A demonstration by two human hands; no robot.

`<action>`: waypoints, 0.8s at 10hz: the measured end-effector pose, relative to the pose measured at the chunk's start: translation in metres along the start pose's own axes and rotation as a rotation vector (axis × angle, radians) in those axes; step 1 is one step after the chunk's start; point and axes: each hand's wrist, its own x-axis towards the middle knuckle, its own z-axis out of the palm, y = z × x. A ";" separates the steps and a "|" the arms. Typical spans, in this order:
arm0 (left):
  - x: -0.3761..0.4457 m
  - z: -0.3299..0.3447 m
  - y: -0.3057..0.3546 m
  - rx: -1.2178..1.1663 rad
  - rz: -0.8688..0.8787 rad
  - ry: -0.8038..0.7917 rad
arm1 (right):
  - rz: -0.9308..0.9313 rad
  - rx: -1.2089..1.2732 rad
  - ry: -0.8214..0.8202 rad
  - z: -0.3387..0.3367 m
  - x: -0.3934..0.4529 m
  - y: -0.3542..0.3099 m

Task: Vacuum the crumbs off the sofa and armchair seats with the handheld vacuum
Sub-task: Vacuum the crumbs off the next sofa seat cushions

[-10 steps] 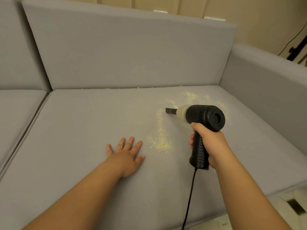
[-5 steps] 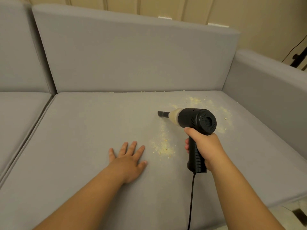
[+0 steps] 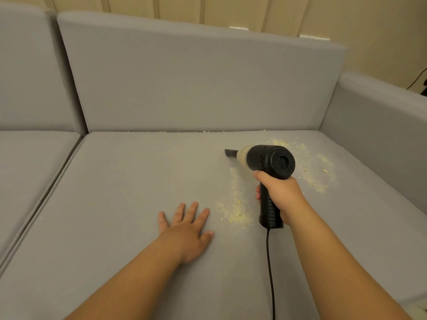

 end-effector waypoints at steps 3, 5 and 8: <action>-0.001 -0.003 -0.004 -0.008 0.004 -0.017 | 0.062 0.066 0.000 0.007 -0.015 0.001; -0.002 -0.002 -0.002 -0.013 0.017 0.009 | 0.113 0.024 0.023 -0.020 -0.070 0.012; -0.006 -0.001 0.000 0.022 0.017 0.033 | 0.051 -0.080 -0.001 -0.041 -0.096 0.005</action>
